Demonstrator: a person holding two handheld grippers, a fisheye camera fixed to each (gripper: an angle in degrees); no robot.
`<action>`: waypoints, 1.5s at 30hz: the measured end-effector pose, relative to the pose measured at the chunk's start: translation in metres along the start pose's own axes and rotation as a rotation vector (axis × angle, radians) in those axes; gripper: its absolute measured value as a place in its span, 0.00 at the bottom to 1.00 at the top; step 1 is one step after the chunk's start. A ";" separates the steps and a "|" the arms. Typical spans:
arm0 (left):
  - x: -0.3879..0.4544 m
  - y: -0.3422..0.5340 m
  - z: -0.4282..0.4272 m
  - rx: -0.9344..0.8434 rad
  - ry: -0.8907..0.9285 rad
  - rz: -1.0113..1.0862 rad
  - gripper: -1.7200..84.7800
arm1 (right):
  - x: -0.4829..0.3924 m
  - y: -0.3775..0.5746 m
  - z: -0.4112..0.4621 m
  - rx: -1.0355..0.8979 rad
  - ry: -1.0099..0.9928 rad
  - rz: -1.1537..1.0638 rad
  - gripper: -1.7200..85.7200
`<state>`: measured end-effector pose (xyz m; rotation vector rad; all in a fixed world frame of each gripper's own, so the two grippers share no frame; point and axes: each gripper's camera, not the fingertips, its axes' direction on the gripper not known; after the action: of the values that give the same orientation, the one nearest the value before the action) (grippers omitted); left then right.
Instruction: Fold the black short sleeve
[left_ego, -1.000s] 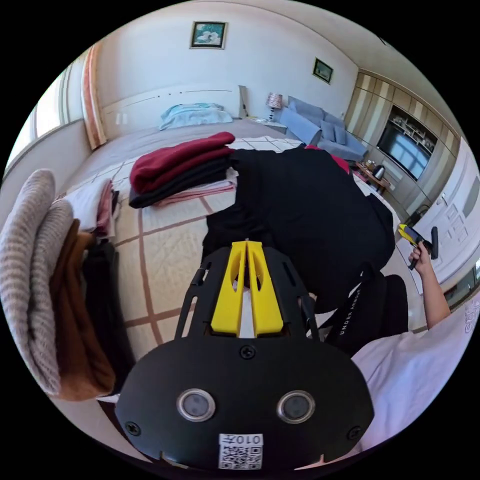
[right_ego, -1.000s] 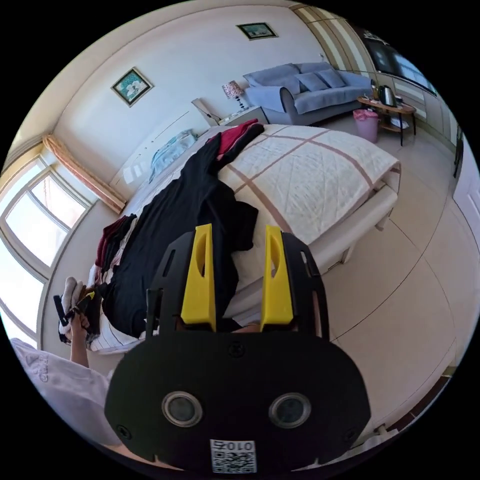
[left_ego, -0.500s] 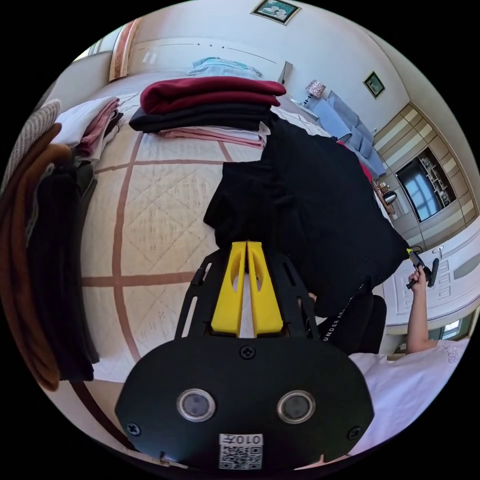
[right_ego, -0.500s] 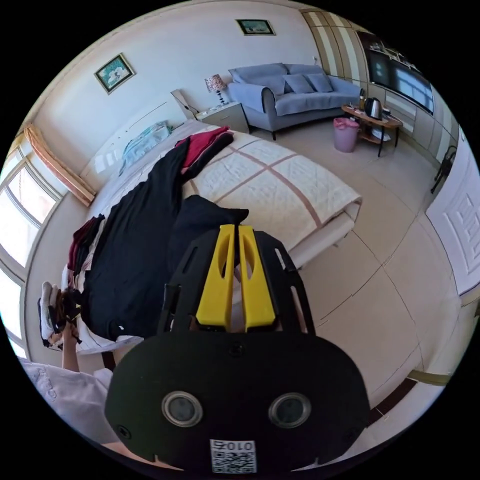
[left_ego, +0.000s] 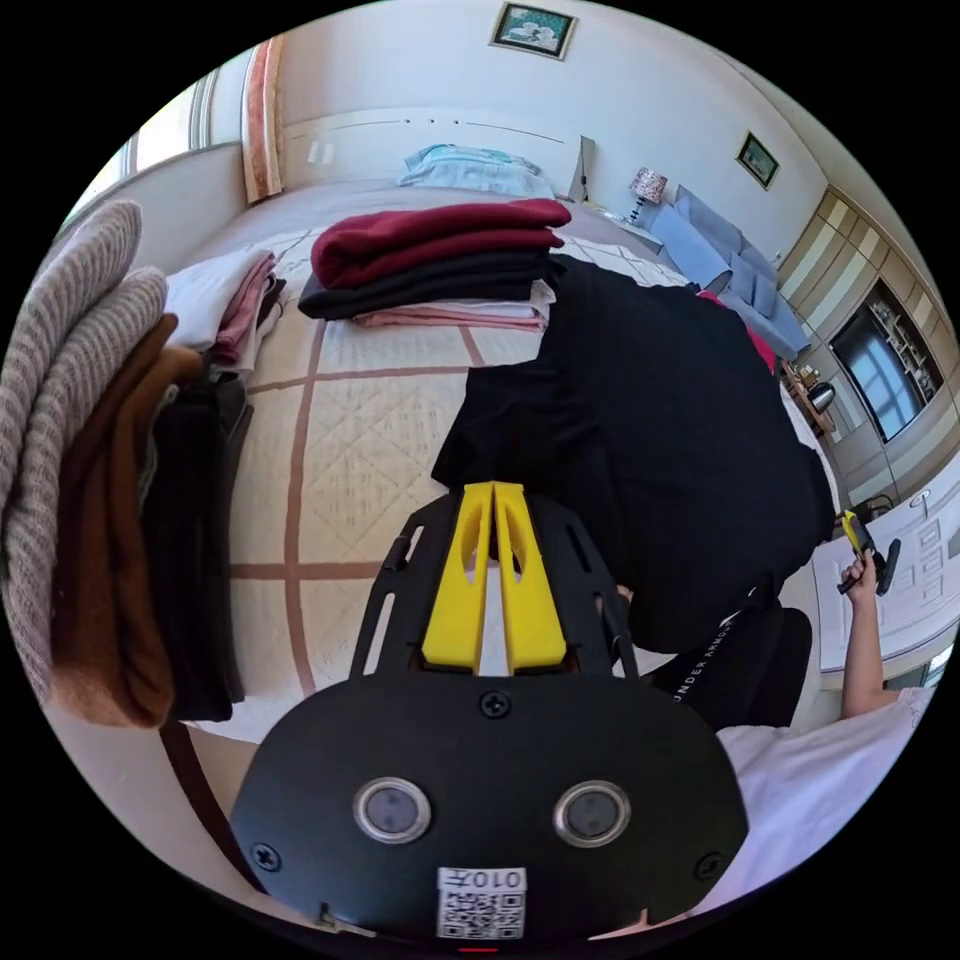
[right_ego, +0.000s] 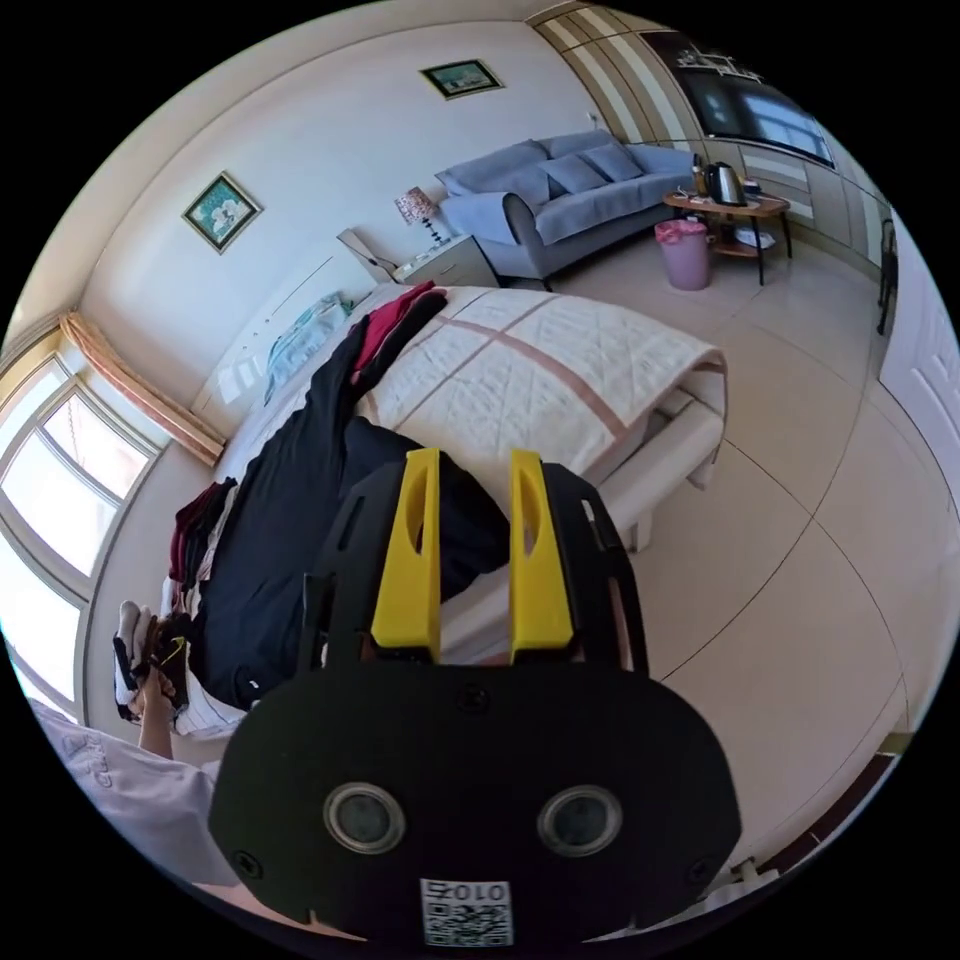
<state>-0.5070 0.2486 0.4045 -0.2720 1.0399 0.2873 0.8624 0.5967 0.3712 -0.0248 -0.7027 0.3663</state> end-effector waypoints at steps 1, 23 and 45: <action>0.009 -0.003 -0.005 0.029 -0.015 0.018 0.02 | -0.003 -0.002 0.005 -0.012 -0.005 -0.011 0.13; 0.072 -0.012 -0.002 0.058 0.052 0.144 0.02 | -0.240 0.136 0.033 -0.012 0.044 -0.729 0.12; 0.065 -0.009 0.033 -0.038 -0.027 0.095 0.02 | -0.062 -0.022 0.062 -0.235 0.044 -0.311 0.04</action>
<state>-0.4456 0.2585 0.3642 -0.2522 1.0229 0.3957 0.7868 0.5489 0.3832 -0.1438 -0.6902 -0.0161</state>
